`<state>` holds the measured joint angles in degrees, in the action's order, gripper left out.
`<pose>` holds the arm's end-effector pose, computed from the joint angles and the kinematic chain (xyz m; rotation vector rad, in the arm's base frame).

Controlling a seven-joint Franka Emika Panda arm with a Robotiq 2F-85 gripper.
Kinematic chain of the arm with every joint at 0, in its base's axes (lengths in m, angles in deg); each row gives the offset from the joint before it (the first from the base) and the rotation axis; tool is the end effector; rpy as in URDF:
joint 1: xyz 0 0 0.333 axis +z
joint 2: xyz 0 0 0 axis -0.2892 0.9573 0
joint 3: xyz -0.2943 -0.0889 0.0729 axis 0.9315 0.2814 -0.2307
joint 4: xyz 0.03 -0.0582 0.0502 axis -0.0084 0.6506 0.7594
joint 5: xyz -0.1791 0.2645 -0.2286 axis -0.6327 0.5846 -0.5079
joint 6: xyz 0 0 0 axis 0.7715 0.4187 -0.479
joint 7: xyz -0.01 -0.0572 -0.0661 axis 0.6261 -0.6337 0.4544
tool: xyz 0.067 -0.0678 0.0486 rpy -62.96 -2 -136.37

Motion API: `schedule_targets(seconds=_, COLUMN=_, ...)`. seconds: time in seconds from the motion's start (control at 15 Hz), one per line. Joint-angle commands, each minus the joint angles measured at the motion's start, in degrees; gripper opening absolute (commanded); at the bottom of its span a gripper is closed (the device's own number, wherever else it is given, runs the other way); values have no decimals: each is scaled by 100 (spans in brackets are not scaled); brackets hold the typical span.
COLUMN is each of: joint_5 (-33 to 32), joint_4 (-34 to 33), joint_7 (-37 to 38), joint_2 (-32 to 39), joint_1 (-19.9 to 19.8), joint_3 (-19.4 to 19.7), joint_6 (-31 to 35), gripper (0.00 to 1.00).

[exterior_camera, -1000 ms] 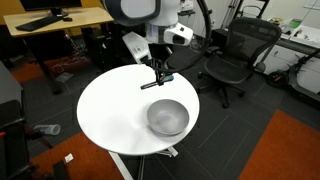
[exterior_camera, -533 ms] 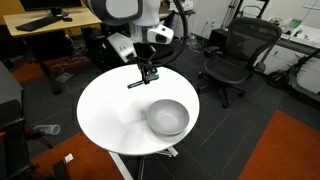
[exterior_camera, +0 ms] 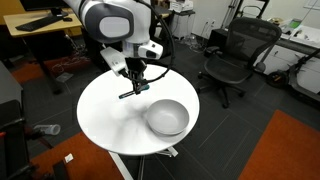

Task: Remove the the marker from the bowl and place it on the table

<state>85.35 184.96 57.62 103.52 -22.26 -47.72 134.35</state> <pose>0.6059 -0.0951 0.2296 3.1196 -0.1990 -0.0337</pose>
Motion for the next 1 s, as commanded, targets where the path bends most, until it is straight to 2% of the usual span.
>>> schedule_targets(seconds=0.0, joint_5=-65, joint_4=271, joint_7=-130, joint_2=62, joint_1=-11, joint_3=-21, joint_6=477, gripper=5)
schedule_targets(seconds=0.4, joint_5=-65, joint_4=407, joint_7=-111, joint_2=328, joint_1=-13, joint_3=-33, joint_6=1135, gripper=5)
schedule_targets(seconds=0.47, joint_5=-64, joint_4=402, joint_7=-107, joint_2=346, joint_1=-16, joint_3=-31, joint_6=1136, gripper=44)
schedule_targets(seconds=0.6, joint_5=-35, joint_4=411, joint_7=-115, joint_2=339, joint_1=-30, joint_3=-52, joint_6=1131, gripper=51)
schedule_targets(seconds=0.93, joint_5=-53, joint_4=463, joint_7=-71, joint_2=147, joint_1=-5, joint_3=-26, joint_6=1116, gripper=88)
